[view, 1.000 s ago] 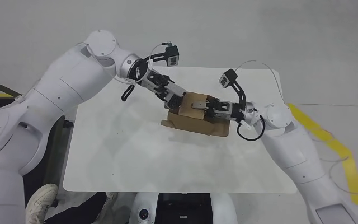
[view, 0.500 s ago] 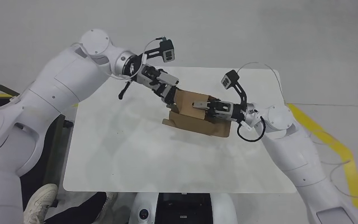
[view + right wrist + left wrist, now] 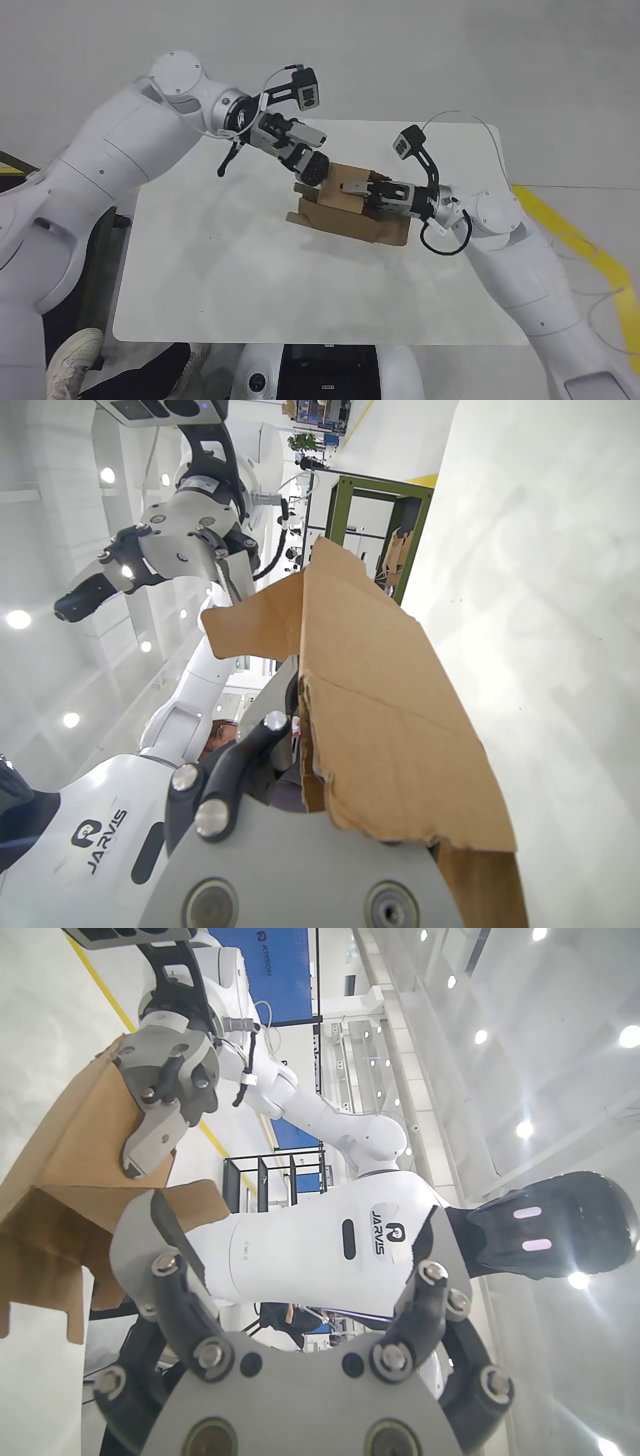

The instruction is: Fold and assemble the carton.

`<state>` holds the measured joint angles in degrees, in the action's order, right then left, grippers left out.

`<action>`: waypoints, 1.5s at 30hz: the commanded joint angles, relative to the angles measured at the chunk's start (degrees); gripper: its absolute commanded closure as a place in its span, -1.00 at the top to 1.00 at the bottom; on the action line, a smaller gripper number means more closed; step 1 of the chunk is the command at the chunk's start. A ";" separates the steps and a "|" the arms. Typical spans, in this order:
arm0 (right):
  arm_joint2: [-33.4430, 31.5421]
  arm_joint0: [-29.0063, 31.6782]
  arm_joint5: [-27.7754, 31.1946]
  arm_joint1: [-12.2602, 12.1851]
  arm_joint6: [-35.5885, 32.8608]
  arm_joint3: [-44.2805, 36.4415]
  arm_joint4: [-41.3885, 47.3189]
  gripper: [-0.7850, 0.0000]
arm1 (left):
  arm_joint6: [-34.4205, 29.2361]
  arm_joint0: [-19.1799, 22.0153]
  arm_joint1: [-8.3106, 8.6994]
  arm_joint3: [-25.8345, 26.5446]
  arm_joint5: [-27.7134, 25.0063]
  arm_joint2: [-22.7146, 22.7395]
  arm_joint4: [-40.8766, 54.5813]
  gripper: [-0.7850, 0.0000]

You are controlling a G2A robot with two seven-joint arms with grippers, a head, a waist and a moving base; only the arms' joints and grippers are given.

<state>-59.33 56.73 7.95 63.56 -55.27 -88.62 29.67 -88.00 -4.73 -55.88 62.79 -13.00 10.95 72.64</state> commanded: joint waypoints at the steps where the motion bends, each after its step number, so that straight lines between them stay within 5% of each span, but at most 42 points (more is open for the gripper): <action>1: -0.08 0.16 -0.01 0.03 -0.03 -0.40 0.03 -1.00 | 0.00 0.10 -0.50 -0.48 0.06 -0.11 -1.14 1.00; 13: -0.08 0.79 -0.36 0.25 -0.13 -2.09 -0.64 -1.00 | 0.00 0.51 -2.84 -1.52 0.61 0.73 -3.91 1.00; 30: -7.38 5.84 1.20 -1.06 -1.30 -4.94 0.67 -1.00 | 0.00 -2.08 0.33 -2.69 2.37 4.74 -1.90 1.00; 45: -4.13 4.53 0.70 -0.43 -3.52 -6.48 0.33 -1.00 | 0.00 -2.91 -0.48 -4.13 4.00 5.90 -2.79 1.00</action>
<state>-63.85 61.46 8.66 63.05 -58.66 -95.11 29.99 -88.00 -7.65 -56.26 58.85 -9.05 16.75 69.84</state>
